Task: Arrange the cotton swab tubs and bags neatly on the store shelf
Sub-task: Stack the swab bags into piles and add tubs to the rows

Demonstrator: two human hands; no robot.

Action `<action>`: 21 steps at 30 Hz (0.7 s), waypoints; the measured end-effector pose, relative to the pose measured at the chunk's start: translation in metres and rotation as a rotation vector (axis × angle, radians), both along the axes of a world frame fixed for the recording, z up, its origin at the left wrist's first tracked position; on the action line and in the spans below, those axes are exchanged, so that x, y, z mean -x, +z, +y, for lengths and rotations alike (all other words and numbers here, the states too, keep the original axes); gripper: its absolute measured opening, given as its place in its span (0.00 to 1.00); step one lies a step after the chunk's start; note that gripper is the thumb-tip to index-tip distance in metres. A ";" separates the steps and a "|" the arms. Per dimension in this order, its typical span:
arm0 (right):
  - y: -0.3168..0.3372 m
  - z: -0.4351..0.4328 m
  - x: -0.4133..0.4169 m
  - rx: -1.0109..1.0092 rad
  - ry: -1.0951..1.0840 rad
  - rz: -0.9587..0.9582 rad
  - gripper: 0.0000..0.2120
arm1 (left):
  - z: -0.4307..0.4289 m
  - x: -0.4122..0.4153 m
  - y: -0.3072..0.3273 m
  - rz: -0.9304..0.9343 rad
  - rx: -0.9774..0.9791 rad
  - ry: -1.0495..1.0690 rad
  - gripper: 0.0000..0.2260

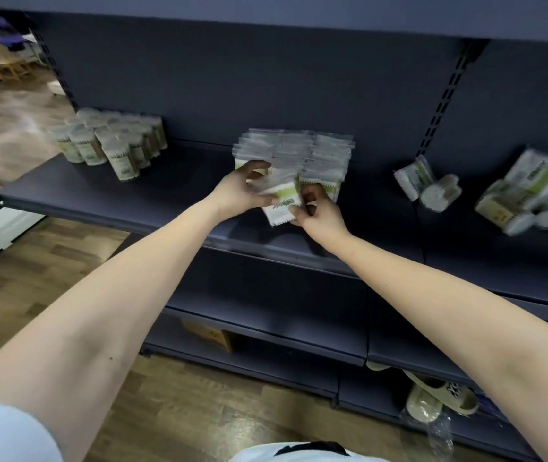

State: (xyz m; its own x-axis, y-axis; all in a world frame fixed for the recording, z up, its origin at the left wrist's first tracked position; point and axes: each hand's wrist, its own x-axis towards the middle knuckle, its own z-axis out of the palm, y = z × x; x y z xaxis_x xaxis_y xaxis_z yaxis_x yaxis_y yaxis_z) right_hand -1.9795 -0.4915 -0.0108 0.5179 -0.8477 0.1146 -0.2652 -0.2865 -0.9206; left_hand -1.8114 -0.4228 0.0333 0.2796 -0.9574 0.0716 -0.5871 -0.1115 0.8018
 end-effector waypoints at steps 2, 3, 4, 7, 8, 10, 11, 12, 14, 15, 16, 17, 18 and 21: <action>0.002 0.002 -0.002 -0.087 -0.020 -0.064 0.12 | 0.003 -0.001 -0.010 0.069 -0.001 0.039 0.32; 0.002 0.003 -0.004 -0.081 -0.025 -0.050 0.12 | 0.003 0.000 -0.015 0.105 0.010 0.060 0.31; 0.002 0.005 -0.005 -0.043 -0.034 0.004 0.13 | 0.002 0.001 -0.019 0.135 0.030 0.089 0.31; -0.004 0.009 -0.003 0.080 -0.108 0.064 0.14 | -0.004 0.007 -0.024 0.162 0.087 0.214 0.26; -0.009 0.008 0.000 0.104 -0.150 0.053 0.13 | -0.008 0.008 -0.027 0.179 0.088 0.253 0.24; -0.018 0.005 0.008 0.131 -0.235 0.061 0.13 | -0.015 0.009 -0.033 0.182 0.072 0.301 0.19; -0.023 0.002 0.011 0.147 -0.272 0.082 0.13 | -0.019 0.010 -0.037 0.163 0.061 0.325 0.17; -0.027 0.000 0.014 0.155 -0.305 0.108 0.13 | -0.023 0.011 -0.040 0.148 0.054 0.357 0.17; -0.031 -0.002 0.014 0.162 -0.347 0.156 0.14 | -0.030 0.015 -0.047 0.169 0.072 0.419 0.18; -0.032 -0.001 0.012 0.175 -0.360 0.186 0.14 | -0.033 0.019 -0.051 0.189 0.092 0.440 0.19; -0.032 0.000 0.010 0.197 -0.377 0.211 0.15 | -0.035 0.023 -0.055 0.187 0.113 0.461 0.19; -0.033 0.001 0.008 0.219 -0.402 0.227 0.16 | -0.037 0.026 -0.061 0.158 0.135 0.484 0.20; -0.033 0.001 0.007 0.236 -0.429 0.230 0.16 | -0.038 0.029 -0.066 0.120 0.155 0.498 0.20; -0.034 0.000 0.007 0.243 -0.473 0.232 0.20 | -0.040 0.031 -0.073 0.100 0.177 0.479 0.24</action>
State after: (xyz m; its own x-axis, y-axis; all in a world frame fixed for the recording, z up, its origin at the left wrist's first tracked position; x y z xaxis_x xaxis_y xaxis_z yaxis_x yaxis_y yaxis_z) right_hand -1.9862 -0.4919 -0.0452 0.1240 -0.9567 0.2634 -0.6029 -0.2834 -0.7457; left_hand -1.8422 -0.4628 -0.0400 0.6975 -0.6957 0.1718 -0.4232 -0.2064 0.8822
